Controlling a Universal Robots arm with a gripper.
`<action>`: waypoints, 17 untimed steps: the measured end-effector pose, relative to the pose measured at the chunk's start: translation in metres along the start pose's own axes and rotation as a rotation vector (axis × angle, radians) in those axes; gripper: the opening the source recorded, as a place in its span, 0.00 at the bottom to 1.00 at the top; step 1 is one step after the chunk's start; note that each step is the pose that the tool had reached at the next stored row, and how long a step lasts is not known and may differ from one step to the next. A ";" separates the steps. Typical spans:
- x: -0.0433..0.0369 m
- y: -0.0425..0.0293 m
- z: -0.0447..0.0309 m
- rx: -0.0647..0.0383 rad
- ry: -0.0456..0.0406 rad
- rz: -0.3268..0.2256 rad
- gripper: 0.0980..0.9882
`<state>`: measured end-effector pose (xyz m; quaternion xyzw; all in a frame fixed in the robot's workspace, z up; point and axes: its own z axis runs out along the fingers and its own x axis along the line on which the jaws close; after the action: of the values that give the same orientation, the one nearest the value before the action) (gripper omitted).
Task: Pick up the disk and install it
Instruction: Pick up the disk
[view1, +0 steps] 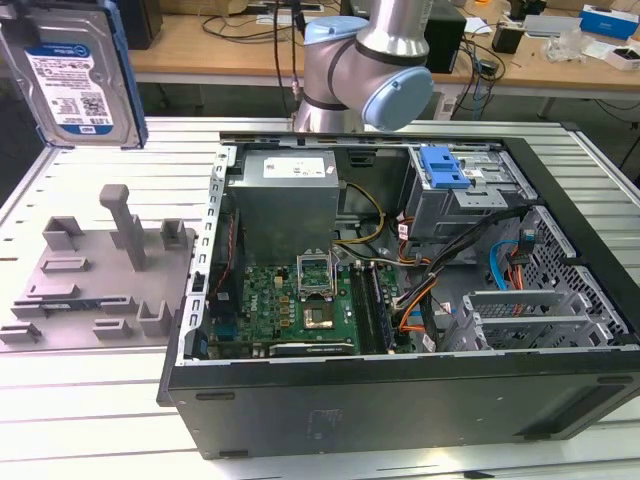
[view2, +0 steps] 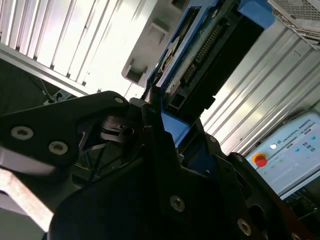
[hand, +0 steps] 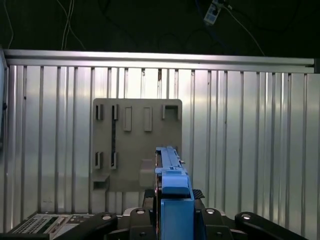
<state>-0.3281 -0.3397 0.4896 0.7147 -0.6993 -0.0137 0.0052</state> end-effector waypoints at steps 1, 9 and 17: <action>0.0014 -0.0048 -0.0002 -0.001 0.0000 0.000 0.30; 0.0114 -0.0591 -0.0016 -0.003 0.0000 0.000 0.30; 0.0183 -0.1051 -0.0024 -0.003 0.0000 0.000 0.30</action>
<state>-0.2226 -0.3557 0.4889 0.7146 -0.6994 -0.0147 0.0062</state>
